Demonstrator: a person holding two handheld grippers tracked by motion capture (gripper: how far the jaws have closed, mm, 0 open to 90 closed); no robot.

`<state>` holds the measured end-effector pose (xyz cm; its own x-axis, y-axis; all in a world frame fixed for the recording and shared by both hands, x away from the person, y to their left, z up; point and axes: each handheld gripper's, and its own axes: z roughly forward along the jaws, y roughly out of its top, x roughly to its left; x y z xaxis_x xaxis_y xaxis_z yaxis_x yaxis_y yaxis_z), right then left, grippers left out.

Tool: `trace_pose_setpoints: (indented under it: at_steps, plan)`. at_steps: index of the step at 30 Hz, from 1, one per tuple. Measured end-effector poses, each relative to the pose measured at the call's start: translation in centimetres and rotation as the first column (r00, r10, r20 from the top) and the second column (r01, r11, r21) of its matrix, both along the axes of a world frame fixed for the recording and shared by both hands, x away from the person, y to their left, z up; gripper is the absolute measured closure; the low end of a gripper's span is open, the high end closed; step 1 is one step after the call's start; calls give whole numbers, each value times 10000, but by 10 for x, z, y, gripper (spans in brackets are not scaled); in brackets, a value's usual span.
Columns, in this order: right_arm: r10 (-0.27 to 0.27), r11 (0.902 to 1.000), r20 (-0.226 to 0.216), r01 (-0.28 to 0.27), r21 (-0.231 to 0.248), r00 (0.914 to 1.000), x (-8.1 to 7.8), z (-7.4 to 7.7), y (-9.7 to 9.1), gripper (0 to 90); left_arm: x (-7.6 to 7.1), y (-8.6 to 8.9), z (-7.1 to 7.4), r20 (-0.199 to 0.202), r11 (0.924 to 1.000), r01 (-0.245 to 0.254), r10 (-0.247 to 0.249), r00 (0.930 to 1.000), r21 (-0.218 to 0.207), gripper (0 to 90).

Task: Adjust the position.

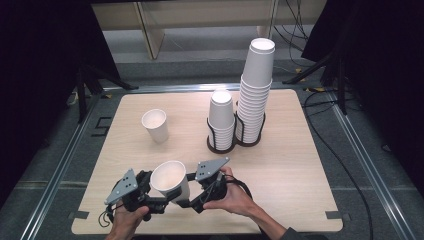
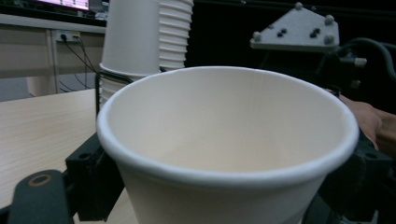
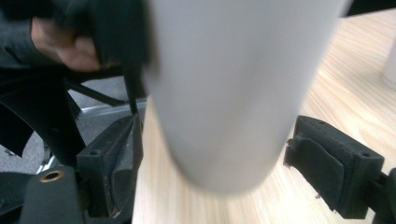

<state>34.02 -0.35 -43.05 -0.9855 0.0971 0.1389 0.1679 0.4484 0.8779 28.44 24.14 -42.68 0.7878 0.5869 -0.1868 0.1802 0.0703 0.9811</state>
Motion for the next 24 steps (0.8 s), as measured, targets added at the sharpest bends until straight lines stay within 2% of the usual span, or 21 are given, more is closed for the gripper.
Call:
trace_pose_setpoints:
  at_steps: [3,5,6,10,12,14,15,21,24]
  plan:
    - [-229,9996,15,230,-160,9997,2,-3,-11,177,3,4,0,-65,9996,-290,290,9996,62,136]
    - [-499,9986,-173,495,-192,9986,4,-4,-19,180,5,4,-2,-150,9985,-479,483,9987,250,137]
    - [-589,9980,5,589,-210,9983,5,-4,-23,182,6,4,-3,-182,9983,-535,539,9984,213,137]
    - [-1033,9944,-104,1031,-218,9946,4,-2,-40,191,10,6,-4,-271,9956,-844,855,9960,409,137]
    - [-1306,9909,127,1309,-298,9914,3,-1,-48,196,12,7,-5,-242,9943,-950,963,9951,485,137]
    - [-1597,9867,99,1600,-292,9871,2,-1,-55,200,14,7,-6,-236,9923,-1112,1126,9934,539,137]
    - [-1723,9845,264,1731,-283,9847,3,-1,-59,200,15,8,-6,-203,9910,-1161,1176,9928,663,137]
    - [-2452,9690,4,2451,-313,9695,4,-4,-74,192,20,8,-8,-203,9874,-1386,1405,9899,765,137]
    - [-2627,9646,-67,2625,-253,9648,5,-4,-78,191,22,8,-9,-210,9857,-1460,1482,9887,838,136]
